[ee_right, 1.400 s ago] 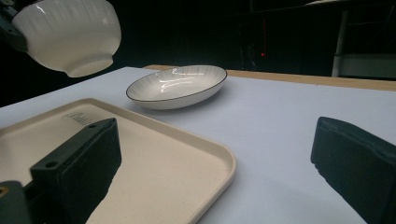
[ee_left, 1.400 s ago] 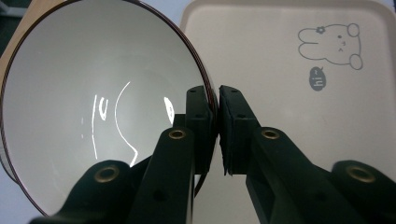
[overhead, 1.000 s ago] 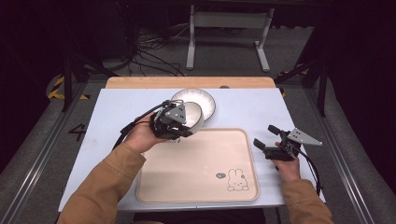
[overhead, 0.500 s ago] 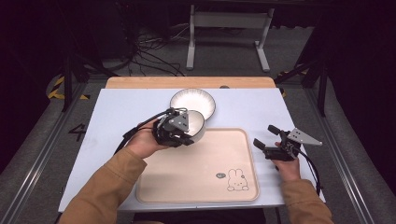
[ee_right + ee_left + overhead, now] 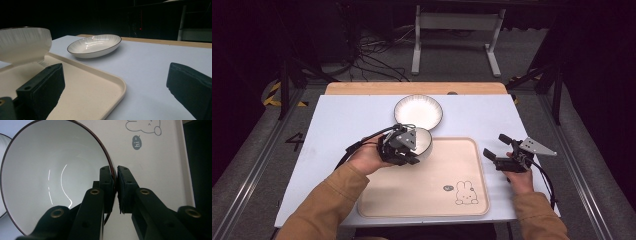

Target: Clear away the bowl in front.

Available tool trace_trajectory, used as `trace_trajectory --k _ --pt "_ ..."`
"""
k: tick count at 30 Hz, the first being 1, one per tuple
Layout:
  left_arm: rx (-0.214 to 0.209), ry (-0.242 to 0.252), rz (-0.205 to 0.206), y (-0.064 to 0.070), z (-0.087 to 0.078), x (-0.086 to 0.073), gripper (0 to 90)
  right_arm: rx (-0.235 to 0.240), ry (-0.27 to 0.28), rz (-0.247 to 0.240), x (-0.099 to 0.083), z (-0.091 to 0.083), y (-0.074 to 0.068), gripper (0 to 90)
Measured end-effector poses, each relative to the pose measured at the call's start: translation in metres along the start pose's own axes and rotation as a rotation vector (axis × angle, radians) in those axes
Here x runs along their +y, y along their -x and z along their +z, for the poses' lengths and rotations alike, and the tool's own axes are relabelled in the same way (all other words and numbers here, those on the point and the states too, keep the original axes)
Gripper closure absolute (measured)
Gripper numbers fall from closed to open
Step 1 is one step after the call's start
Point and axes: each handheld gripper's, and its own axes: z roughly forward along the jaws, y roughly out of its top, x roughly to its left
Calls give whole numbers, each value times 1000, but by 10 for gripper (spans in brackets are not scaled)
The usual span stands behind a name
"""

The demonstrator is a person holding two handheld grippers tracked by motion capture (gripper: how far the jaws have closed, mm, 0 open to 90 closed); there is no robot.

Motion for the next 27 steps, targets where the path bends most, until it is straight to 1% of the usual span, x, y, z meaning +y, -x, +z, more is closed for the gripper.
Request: trace_trajectory --k 5,8,11,14,19,21,24,27 --pt "-28 -13 13 3 5 1 836 0 0 1 0 0 0 22" --pt "-51 -27 14 4 9 1 836 1 0 2 0 0 0 22" --pt "-71 -48 22 5 12 2 836 1 0 0 0 0 0 23" --pt "-83 -74 35 7 16 2 836 1 1 1 0 0 0 22" --pt "-102 -87 41 8 21 3 836 1 1 -1 0 0 0 23" --pt "-117 -96 44 8 23 3 835 4 0 -1 0 0 0 23" --pt "-127 -110 44 9 27 3 835 3 0 0 0 0 0 22" --pt "-122 -114 46 10 27 4 836 3 1 0 0 0 0 23"
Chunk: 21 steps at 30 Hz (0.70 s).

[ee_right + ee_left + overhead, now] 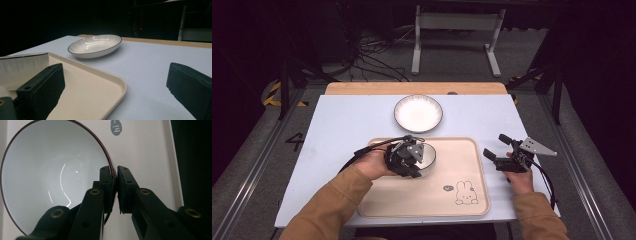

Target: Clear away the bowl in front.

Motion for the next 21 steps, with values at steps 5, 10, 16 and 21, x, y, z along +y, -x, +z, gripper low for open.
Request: trace_trajectory --k 5,10,16,21 --pt "-21 -4 -8 -1 1 -1 838 1 -2 -2 0 0 0 23" --pt "-33 -5 -4 -1 2 0 840 1 -2 -3 0 0 0 23" --pt "-72 -13 1 0 6 1 841 0 -3 -3 0 0 0 23" --pt "-109 -4 5 1 6 2 742 1 -3 -3 0 0 0 24"
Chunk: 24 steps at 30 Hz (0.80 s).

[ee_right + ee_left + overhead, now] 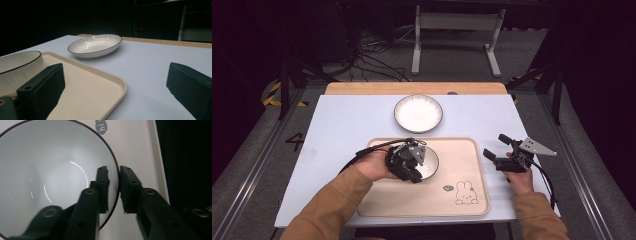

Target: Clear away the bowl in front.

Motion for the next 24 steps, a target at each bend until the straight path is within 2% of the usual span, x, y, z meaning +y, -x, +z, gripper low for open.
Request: trace_trajectory --k 1,6,8,12,14,15,18,20,24 --pt "-12 3 4 0 -1 1 677 0 0 0 0 0 0 24" --pt "-15 65 -8 3 -9 0 592 3 0 0 0 0 0 24" --pt "-7 103 -29 4 -13 -1 566 3 0 0 0 0 0 24" --pt "32 176 -68 5 -22 -6 490 3 0 1 0 0 1 24" --pt "56 212 -68 6 -26 -9 445 5 1 1 0 0 0 24" --pt "56 212 -68 6 -26 -9 420 5 1 1 0 0 0 24" --pt "100 261 -103 9 -31 -15 382 5 1 1 0 0 1 25" --pt "117 284 -144 9 -33 -19 320 5 3 2 0 1 1 25" --pt "156 347 -193 10 -39 -30 283 7 3 4 0 0 1 25"
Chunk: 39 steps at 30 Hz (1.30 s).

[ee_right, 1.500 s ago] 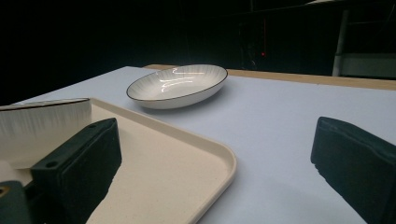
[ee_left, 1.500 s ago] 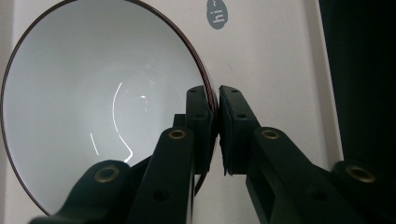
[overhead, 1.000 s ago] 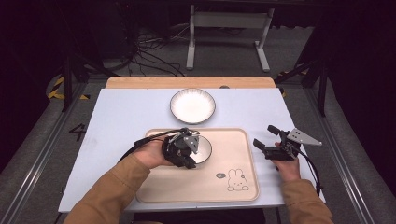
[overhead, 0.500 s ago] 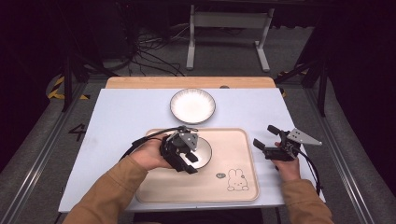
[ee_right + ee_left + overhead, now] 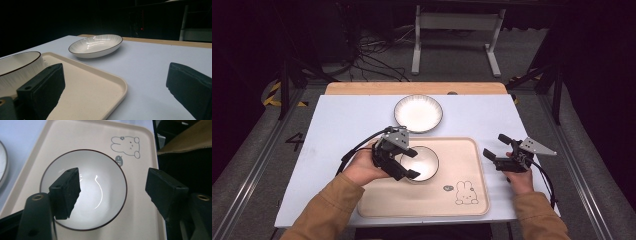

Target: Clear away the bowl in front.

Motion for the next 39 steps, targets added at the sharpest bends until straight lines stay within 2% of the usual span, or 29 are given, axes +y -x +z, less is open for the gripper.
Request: trace_trajectory --k 3,8,10,13,19,20,21,25,27,33,35,36,39 --pt "21 53 -27 -2 -7 -6 252 -1 -2 -2 0 0 0 25" --pt "38 94 -23 0 -14 -11 239 -1 -3 1 0 0 0 25" --pt "61 118 -33 1 -20 -15 232 -2 -3 -1 0 0 0 25" --pt "77 156 -57 2 -27 -23 229 -4 -2 -1 0 0 0 25" --pt "135 215 -116 -1 -40 -46 222 -4 -3 -2 0 0 0 25" --pt "135 215 -116 -1 -40 -46 218 -4 -3 -2 0 0 0 25" --pt "151 232 -135 -1 -44 -52 218 -4 -3 -2 0 0 0 25" --pt "183 273 -158 -2 -52 -65 210 -4 -2 -4 0 0 0 25" --pt "183 300 -174 -4 -56 -72 208 -4 -2 -2 0 0 0 25" --pt "214 347 -198 -6 -62 -87 188 -7 -2 1 0 0 0 25" --pt "215 352 -208 -6 -63 -90 188 -8 0 2 0 0 1 25" --pt "231 351 -216 -6 -64 -93 187 -8 0 2 0 0 1 25" --pt "244 369 -223 -6 -67 -100 187 -7 0 3 0 -1 1 25"
